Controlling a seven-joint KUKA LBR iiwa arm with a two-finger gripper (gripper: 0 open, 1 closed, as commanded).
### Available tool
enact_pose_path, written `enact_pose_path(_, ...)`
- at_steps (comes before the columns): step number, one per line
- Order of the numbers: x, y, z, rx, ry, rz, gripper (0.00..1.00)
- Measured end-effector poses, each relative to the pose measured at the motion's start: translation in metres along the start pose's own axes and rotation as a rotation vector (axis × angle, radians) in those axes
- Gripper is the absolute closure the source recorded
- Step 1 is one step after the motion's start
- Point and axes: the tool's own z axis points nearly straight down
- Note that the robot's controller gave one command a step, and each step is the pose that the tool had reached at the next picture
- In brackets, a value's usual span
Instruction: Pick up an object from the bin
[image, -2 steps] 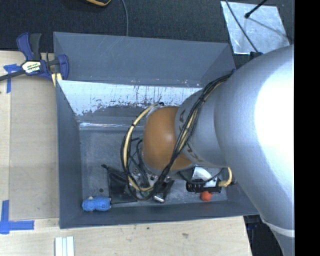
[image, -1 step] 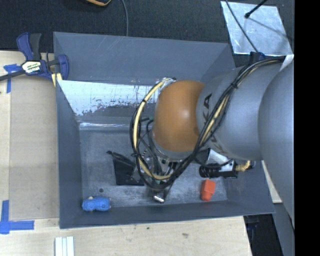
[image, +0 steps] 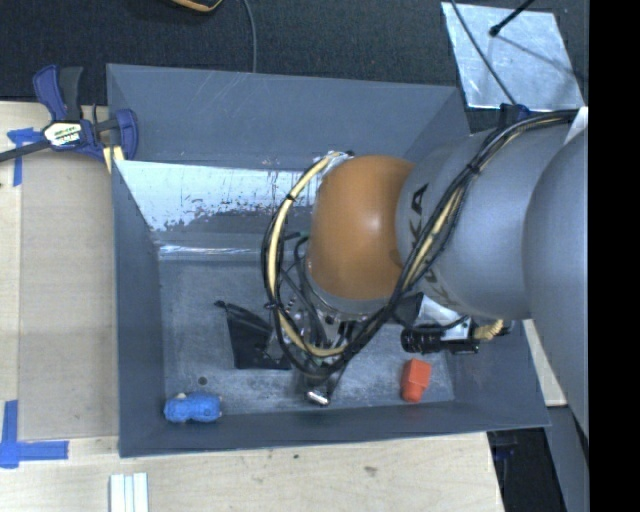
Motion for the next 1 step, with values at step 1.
enact_pose_path(1, -0.0014, 0.0001, -0.0186, -0.001, -0.001, -0.002, 1.0)
